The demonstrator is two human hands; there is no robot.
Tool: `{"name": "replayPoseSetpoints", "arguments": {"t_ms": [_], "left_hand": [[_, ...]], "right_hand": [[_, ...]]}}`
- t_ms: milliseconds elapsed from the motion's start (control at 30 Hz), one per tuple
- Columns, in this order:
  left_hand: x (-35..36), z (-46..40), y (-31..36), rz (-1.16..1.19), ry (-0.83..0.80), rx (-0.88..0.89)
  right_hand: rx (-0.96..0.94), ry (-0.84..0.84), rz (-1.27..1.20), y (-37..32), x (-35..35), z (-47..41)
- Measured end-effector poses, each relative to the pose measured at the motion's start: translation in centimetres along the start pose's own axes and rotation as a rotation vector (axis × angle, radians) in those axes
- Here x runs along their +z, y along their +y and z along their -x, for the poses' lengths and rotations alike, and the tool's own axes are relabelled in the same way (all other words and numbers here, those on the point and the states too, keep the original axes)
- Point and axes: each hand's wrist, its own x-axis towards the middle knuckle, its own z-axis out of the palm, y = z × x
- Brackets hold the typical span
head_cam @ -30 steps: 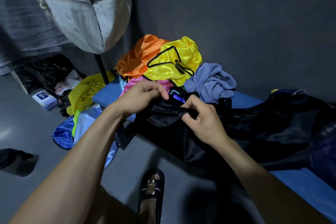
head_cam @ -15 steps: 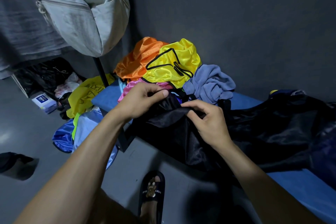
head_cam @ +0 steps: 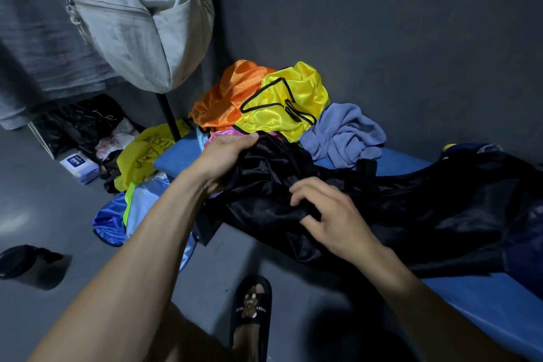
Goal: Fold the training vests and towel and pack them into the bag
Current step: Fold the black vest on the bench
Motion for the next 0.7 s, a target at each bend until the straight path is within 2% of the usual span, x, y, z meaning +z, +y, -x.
{"name": "replayPoseSetpoints", "arguments": {"t_ms": [100, 267, 433, 500, 633, 700], "left_hand": [[0.2, -0.1, 0.0, -0.007, -0.014, 0.006], [0.2, 0.0, -0.2, -0.070, -0.021, 0.039], [-0.1, 0.3, -0.1, -0.267, 0.013, 0.179], [-0.4, 0.4, 0.0, -0.284, 0.019, 0.218], [-0.2, 0.4, 0.3, -0.256, 0.001, 0.243], [-0.2, 0.4, 0.4, -0.251, -0.025, 0.236]], "right_hand": [[0.021, 0.053, 0.000, -1.0, 0.9, -0.8], [0.079, 0.025, -0.018, -0.8, 3.3, -1.8], [0.249, 0.057, -0.334, 0.1, 1.1, -2.6], [0.350, -0.030, -0.462, 0.4, -1.1, -3.3], [0.506, -0.338, -0.563, 0.8, -4.2, -4.6], [0.619, -0.388, -0.643, 0.6, -5.0, -4.9]]}}
